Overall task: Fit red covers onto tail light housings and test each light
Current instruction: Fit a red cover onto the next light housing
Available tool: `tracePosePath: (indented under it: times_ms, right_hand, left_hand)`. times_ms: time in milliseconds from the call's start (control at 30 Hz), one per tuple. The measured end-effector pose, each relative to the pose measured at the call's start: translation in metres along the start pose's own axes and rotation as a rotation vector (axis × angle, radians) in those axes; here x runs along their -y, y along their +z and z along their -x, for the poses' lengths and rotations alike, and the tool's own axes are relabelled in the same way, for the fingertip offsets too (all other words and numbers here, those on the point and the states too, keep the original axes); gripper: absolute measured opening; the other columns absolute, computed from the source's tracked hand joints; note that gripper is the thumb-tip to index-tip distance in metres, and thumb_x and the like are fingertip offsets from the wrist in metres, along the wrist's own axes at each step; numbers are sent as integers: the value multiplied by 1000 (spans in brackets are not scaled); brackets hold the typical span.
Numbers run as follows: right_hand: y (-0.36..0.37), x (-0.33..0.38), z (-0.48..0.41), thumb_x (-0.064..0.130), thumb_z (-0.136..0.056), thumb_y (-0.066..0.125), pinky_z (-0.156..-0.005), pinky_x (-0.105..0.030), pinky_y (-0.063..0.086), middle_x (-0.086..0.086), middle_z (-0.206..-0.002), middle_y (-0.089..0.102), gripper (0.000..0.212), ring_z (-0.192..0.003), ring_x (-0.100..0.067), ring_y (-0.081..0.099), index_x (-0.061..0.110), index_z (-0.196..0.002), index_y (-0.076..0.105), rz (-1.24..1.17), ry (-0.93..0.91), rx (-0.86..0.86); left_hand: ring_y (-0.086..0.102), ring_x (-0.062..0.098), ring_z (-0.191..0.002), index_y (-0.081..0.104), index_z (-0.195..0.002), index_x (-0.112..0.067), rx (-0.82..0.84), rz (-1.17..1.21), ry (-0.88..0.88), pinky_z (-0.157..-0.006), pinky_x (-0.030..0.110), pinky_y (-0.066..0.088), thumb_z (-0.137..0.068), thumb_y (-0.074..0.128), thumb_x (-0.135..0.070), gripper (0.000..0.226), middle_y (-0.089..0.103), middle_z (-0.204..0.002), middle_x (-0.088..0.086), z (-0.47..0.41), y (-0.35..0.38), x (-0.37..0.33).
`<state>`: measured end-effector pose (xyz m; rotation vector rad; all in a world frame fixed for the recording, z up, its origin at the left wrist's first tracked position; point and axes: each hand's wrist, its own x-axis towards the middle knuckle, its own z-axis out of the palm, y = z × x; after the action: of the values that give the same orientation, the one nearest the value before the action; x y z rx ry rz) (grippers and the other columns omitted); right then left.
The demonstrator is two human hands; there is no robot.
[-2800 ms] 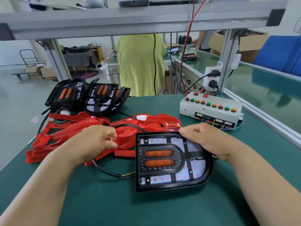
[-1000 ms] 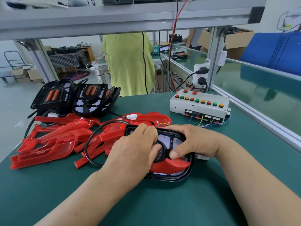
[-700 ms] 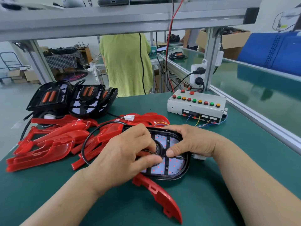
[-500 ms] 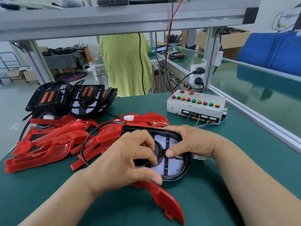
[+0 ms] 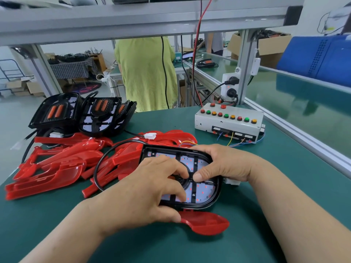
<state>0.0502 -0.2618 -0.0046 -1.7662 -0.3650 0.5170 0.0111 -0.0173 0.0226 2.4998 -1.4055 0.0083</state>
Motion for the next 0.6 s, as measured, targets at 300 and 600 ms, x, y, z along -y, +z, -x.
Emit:
tracePosePath:
  times_ms: [300,600]
  right_hand:
    - [-4,0,1,26,-62,88,-106,-45,48,0,-122,71,75,-116,-21,66,29,-131,57,116,10,-50]
    - [-27,5,17,20,-85,77,-106,-48,47,-10,-122,70,40,-115,-24,65,14,-123,65,205,78,-32]
  left_hand:
    - [51,17,-112,70,-87,-38,24,-233,69,-102,36,37,-50,86,-56,44,57,-123,-4,-7,9,-13]
    - [56,14,-102,73,-91,-34,-92,-105,115,-102,40,36,-79,75,-39,13,58,-121,-5,-12,22,-19]
